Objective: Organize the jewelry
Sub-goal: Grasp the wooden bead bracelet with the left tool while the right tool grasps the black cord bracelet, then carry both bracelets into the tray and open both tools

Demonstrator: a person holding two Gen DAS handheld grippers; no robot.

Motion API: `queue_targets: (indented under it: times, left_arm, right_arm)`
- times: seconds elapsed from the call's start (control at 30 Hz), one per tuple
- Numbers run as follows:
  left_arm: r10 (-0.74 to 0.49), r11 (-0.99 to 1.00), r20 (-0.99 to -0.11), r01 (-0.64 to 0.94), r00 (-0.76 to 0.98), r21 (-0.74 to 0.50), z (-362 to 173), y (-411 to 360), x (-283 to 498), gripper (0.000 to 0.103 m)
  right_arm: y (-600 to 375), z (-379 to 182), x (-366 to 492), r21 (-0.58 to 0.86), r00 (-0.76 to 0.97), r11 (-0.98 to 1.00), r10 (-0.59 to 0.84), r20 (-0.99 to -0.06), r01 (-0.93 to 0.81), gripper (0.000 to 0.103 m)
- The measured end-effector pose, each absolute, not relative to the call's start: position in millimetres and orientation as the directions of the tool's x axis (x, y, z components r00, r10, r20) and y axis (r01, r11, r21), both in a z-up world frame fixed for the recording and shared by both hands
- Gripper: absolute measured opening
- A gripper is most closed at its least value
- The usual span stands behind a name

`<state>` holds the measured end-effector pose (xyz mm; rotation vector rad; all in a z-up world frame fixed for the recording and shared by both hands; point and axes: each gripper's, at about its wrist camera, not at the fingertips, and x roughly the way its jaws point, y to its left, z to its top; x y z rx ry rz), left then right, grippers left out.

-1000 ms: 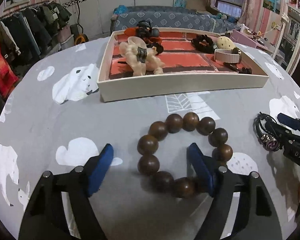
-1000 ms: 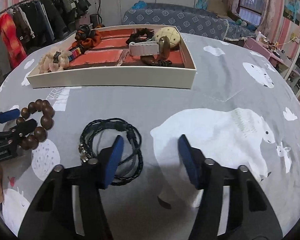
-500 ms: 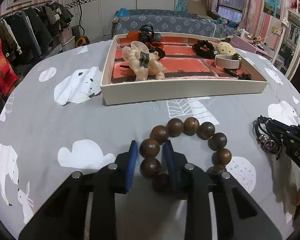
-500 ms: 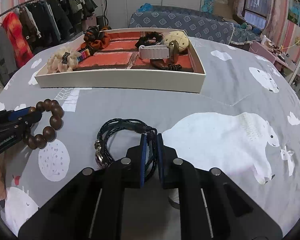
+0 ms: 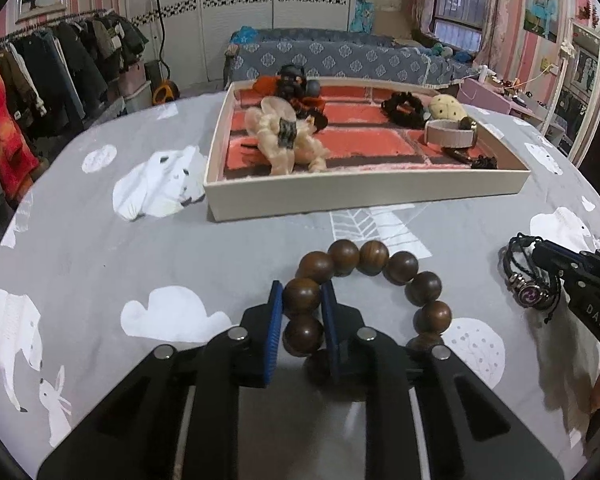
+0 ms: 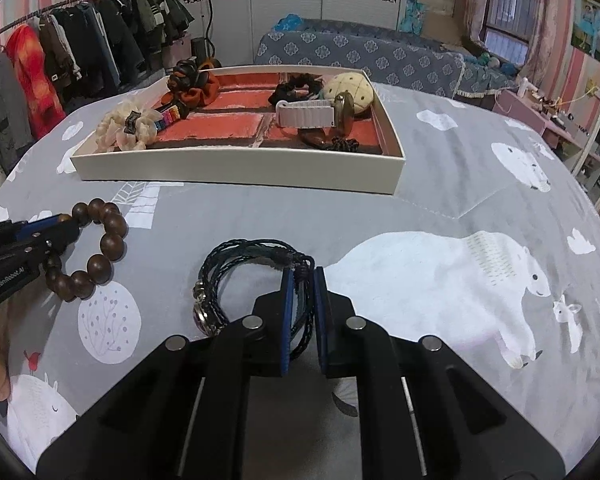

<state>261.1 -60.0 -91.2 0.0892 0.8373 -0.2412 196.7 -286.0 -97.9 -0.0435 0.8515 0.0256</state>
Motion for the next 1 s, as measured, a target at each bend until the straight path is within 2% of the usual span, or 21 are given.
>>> queue_targets:
  times: [0.57,0.83,1.0]
  left_arm:
    - [-0.25,0.947,-0.632,0.321,0.734,-0.002,-31.6,-88.6,245.2,0.02]
    - [-0.287,0.943,-0.561,0.332,0.776,-0.024,9.5,-102.4,257.8,0.02]
    - [-0.303,0.944,-0.528,0.326,0.793,-0.052,22.1,-102.1,277.2,0.02]
  right_arm:
    - [-299.1,-50.6,195.6,0.038,0.74,0.999,0.045,-0.671,-0.027,0.01]
    - [-304.4,-16.7,218.8,0.072,0.793,0.997,0.061,-0.606,-0.022,0.01]
    - [-307.0,-13.8,245.0,0.074,0.814,0.997,0.056,-0.578,-0.016,0.01]
